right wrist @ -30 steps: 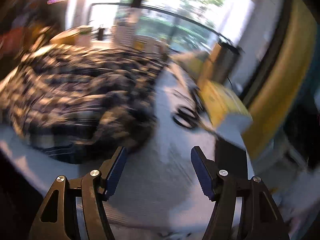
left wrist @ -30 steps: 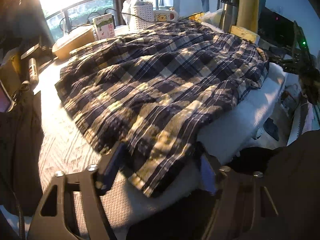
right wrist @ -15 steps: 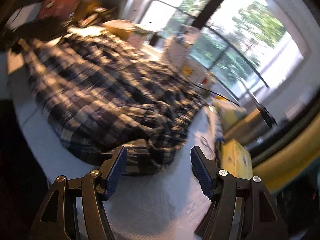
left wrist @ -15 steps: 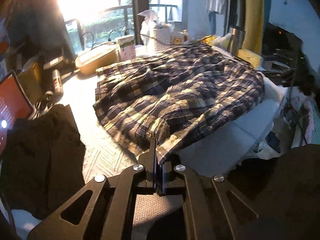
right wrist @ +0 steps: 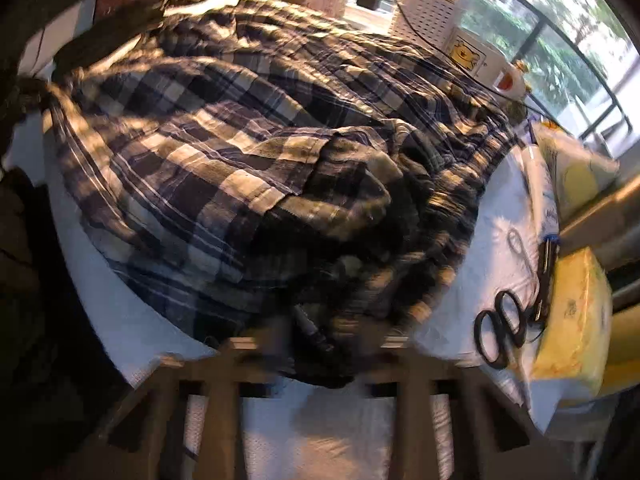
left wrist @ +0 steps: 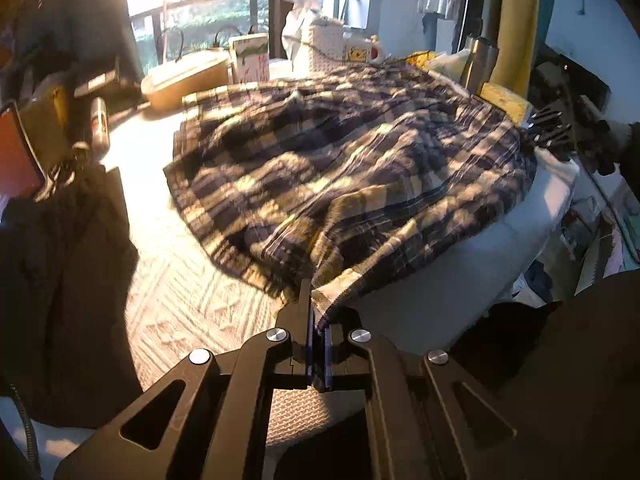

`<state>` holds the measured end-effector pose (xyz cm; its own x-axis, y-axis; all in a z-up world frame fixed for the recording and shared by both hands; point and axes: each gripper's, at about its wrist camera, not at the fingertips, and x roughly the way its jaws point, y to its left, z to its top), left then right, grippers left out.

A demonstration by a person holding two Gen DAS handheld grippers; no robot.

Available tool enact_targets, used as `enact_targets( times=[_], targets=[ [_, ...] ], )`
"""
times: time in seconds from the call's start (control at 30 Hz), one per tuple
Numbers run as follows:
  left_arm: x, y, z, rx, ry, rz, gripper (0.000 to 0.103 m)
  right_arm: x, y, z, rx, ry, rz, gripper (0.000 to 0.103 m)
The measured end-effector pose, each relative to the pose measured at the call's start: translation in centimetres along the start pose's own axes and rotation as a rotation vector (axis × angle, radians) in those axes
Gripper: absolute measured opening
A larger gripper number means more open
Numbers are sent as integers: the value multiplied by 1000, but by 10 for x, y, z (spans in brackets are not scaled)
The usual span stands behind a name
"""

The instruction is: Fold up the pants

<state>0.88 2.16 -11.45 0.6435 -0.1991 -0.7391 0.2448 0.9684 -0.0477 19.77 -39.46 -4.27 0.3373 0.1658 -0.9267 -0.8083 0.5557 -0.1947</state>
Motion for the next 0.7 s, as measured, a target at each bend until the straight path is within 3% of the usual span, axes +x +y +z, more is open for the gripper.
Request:
enact_targets(
  times=[0.07, 0.2, 0.3, 0.47, 0.57, 0.7],
  targets=[
    [1, 1, -2, -1, 6, -3, 2, -10, -4, -5, 63, -50, 3, 10],
    [-14, 6, 0, -13, -20, -13, 2, -45, -24, -26, 301, -238, 49, 9],
    [-30, 10, 4, -21, -54, -18, 2, -61, -31, -45, 449, -351, 118, 9],
    [-29, 11, 3, -7, -36, -12, 2, -48, -23, -70, 568, -412, 186, 9],
    [-23, 2, -1, 40, 0, -22, 2, -33, -7, -84, 579, -375, 118, 13],
    [-16, 5, -4, 36, 31, -20, 2, -46, 21, -87, 502, -368, -46, 21]
  ],
)
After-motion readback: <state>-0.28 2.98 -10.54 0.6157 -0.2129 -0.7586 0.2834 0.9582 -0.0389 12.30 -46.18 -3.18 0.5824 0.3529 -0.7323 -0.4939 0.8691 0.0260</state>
